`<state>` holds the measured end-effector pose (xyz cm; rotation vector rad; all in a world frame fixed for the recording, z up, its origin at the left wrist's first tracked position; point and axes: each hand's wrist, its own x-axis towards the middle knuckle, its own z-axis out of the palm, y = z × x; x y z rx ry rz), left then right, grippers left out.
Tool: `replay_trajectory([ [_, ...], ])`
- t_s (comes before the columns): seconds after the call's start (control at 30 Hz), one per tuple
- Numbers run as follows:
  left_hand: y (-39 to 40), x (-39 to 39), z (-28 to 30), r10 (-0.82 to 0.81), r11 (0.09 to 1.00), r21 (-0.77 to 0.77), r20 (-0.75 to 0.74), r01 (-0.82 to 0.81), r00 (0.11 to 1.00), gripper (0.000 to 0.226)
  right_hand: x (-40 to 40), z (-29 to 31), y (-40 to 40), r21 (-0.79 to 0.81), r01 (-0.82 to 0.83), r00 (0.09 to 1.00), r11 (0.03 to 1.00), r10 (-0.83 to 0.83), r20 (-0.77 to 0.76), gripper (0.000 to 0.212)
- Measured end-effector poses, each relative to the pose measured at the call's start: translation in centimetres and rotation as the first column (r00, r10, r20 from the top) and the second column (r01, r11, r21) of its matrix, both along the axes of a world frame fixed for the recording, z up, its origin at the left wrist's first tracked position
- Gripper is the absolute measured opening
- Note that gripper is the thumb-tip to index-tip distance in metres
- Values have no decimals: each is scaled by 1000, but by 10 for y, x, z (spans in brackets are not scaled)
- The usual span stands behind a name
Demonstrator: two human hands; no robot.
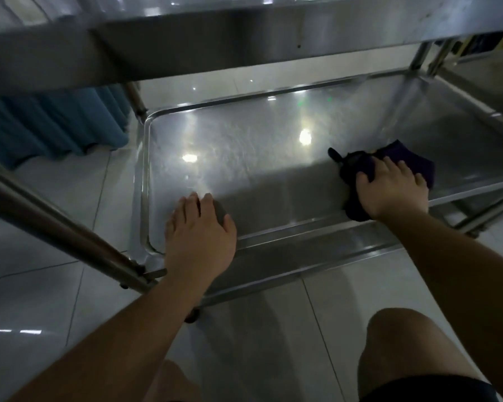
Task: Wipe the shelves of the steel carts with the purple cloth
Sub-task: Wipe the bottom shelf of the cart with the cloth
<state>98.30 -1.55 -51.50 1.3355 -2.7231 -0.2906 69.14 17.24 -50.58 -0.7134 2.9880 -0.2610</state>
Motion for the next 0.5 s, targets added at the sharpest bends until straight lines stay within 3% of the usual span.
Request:
replay_trajectory([
  [0.5,2,-1,5,11,1000,-18,-9,-11,1000,63,-4,-4,4,-14,-48,998,999,47,-29,73],
])
